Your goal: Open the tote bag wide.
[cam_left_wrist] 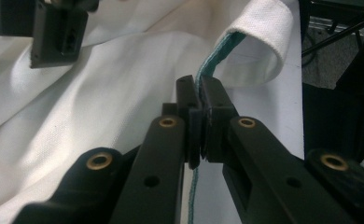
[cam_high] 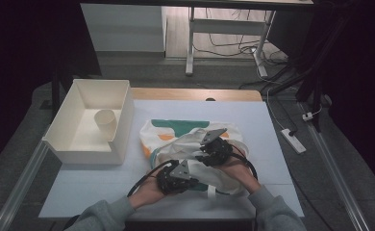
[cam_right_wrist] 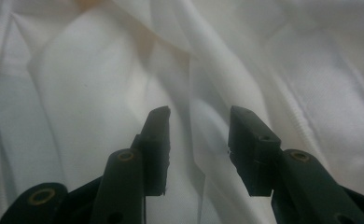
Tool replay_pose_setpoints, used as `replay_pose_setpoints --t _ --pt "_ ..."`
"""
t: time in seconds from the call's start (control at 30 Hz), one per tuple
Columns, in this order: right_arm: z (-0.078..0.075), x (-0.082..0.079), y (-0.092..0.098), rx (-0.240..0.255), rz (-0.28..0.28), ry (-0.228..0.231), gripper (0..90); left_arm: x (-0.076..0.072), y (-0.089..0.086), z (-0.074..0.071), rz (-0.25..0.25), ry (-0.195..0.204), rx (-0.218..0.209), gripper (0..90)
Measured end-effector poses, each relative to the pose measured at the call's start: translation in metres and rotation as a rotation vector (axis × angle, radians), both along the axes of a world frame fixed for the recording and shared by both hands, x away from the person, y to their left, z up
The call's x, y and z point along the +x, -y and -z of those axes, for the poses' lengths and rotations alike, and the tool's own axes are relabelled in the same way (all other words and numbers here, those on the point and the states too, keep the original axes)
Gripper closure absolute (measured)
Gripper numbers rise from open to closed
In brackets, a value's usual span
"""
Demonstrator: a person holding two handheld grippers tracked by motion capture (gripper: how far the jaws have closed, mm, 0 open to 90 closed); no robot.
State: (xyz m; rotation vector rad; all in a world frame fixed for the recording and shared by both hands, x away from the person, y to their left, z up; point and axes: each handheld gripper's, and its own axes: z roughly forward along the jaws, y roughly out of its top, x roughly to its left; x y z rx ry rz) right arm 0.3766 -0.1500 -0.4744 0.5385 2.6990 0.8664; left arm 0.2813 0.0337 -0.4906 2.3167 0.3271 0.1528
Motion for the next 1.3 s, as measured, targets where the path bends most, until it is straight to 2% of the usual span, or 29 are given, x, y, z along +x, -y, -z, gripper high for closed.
replay_pose_setpoints --t 0.13,0.27,0.3,0.33,0.4,0.43,0.47,0.5,0.53,0.57,0.63,0.7,0.77,0.87,0.9,0.97,1.13,1.3 --pt "0.007 0.004 0.001 -0.026 0.011 -0.003 62.6 0.0 0.0 0.001 -0.002 0.002 -0.001 87.0" --pt "0.013 0.006 0.002 -0.047 0.005 -0.014 72.0 0.001 0.0 0.001 -0.004 -0.003 0.001 87.0" --pt "0.013 0.005 0.001 -0.059 -0.001 -0.003 75.1 0.001 0.0 0.001 -0.003 -0.005 0.001 87.0" --pt "0.012 0.003 0.0 -0.076 -0.015 0.036 80.6 0.001 0.0 0.001 -0.002 -0.006 0.001 87.0" --pt "0.01 0.001 0.0 -0.081 -0.019 0.053 85.6 0.002 0.0 0.002 -0.002 -0.01 0.001 87.0" --pt "0.003 -0.001 0.001 -0.071 -0.025 0.091 87.9 0.002 0.0 0.002 -0.002 -0.013 0.001 87.0" --pt "-0.001 -0.002 0.002 -0.037 -0.019 0.101 88.1 0.002 -0.001 0.002 -0.003 -0.015 0.002 87.1" --pt "-0.001 -0.002 0.002 -0.037 -0.019 0.101 88.1 0.003 -0.001 0.002 -0.004 -0.02 0.002 87.1" --pt "-0.013 0.0 0.007 0.022 -0.008 0.123 88.2 0.003 -0.001 0.002 -0.004 -0.025 0.0 87.1" --pt "-0.013 0.0 0.007 0.022 -0.008 0.123 88.2 0.004 -0.001 0.003 -0.005 -0.029 -0.002 87.1" --pt "-0.024 0.004 0.013 0.082 0.027 0.15 88.2 0.004 -0.001 0.003 -0.003 -0.031 0.0 87.1" --pt "-0.031 0.01 0.017 0.116 0.062 0.176 88.2 0.005 0.0 0.004 0.001 -0.034 0.0 87.3" --pt "-0.033 0.019 0.019 0.133 0.097 0.181 88.3 0.004 0.001 0.004 0.0 -0.032 0.003 87.4" --pt "-0.029 0.032 0.023 0.157 0.138 0.178 88.2 0.005 0.001 0.004 -0.001 -0.031 0.005 87.5" --pt "-0.025 0.041 0.026 0.167 0.154 0.163 88.2 0.006 0.001 0.004 0.002 -0.031 0.005 87.5" --pt "-0.023 0.046 0.027 0.173 0.167 0.159 88.2 0.006 0.002 0.005 0.005 -0.03 0.007 87.6" --pt "-0.015 0.073 0.033 0.191 0.229 0.144 88.3 0.006 0.003 0.005 0.007 -0.016 0.017 87.7" --pt "-0.002 0.097 0.033 0.168 0.265 0.146 88.3 0.008 0.003 0.005 0.001 -0.018 0.015 87.7"
